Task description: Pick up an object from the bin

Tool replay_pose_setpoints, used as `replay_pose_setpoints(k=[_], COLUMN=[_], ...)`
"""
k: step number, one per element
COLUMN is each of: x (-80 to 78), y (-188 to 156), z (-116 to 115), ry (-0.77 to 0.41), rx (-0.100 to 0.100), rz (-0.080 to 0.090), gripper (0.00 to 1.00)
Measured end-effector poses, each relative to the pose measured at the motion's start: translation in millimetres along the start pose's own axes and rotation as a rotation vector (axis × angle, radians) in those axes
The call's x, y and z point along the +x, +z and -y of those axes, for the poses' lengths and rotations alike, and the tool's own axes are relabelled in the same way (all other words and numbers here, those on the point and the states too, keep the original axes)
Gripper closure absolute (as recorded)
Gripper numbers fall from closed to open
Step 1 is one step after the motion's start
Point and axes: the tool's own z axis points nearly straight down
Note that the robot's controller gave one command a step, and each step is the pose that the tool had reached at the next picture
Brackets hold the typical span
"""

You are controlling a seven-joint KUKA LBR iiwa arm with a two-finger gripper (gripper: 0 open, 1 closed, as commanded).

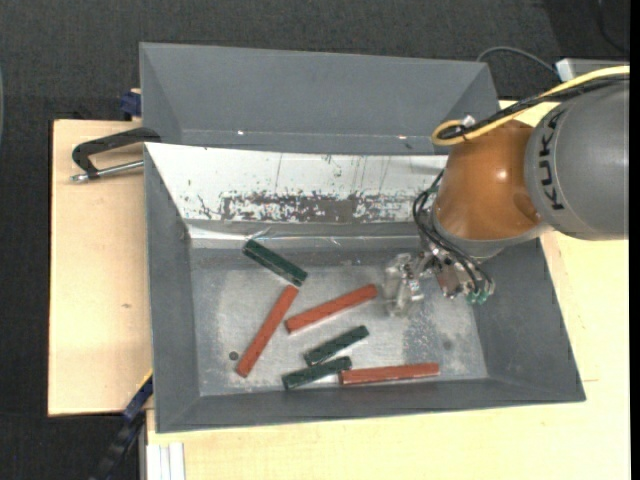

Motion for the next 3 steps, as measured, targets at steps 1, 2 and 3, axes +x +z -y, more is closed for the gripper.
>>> replay_pose_setpoints(k=[1, 2, 3], x=[5.9, 19.6, 19.6], y=[0, -43, -43], z=[-10, -22, -22], ry=[-0.018, -0.009, -0.009], rx=[-0.002, -0.002, -0.002], rz=[-0.003, 0.001, 0.001], gripper=[1.0, 0.0, 0.0])
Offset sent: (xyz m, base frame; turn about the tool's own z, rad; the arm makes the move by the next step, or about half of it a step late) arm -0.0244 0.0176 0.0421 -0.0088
